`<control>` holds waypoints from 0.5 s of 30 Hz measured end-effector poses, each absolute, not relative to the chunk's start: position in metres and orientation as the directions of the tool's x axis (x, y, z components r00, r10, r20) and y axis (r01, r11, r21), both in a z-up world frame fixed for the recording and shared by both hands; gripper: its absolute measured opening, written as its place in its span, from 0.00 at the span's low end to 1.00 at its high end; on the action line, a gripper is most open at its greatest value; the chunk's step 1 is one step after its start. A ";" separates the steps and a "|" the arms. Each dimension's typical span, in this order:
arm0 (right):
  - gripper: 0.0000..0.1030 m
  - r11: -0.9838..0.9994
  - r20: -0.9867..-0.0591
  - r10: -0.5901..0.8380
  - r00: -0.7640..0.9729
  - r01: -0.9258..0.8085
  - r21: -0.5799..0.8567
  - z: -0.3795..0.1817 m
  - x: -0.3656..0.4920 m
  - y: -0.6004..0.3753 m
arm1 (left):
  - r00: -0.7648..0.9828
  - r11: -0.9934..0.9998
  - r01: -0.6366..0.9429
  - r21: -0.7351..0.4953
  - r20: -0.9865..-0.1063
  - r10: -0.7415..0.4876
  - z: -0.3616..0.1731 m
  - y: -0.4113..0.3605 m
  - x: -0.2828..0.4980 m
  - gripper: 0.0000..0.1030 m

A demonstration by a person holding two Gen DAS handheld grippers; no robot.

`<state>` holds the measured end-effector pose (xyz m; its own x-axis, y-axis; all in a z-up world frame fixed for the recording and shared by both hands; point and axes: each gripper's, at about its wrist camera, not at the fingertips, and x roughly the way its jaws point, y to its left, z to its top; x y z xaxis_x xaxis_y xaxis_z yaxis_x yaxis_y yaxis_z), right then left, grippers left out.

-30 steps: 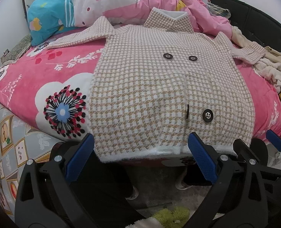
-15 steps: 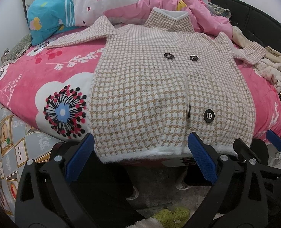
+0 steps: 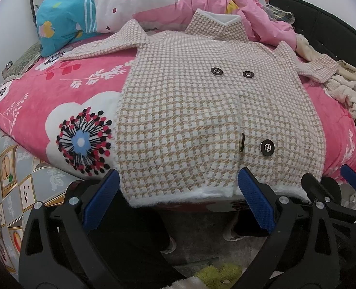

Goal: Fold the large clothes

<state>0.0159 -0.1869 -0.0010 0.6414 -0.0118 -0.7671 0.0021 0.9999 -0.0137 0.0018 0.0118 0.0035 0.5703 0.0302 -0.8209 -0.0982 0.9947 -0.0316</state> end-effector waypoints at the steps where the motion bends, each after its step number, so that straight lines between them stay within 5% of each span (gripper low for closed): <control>1: 0.95 1.000 -0.767 -0.012 0.642 0.003 -0.014 -0.001 0.016 -0.187 | 0.570 0.995 -0.098 -0.032 -0.821 0.030 0.003 0.012 0.002 0.92; 15: 0.95 1.000 -0.758 -0.002 0.652 -0.009 -0.010 0.007 0.021 -0.189 | 0.564 0.994 -0.101 -0.034 -0.825 0.029 -0.001 0.019 0.004 0.92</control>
<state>0.0210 -0.1892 0.0068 0.6520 -0.0017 -0.7582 -0.0085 0.9999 -0.0096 0.0042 0.0188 -0.0010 0.5641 0.0292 -0.8252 -0.1008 0.9943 -0.0337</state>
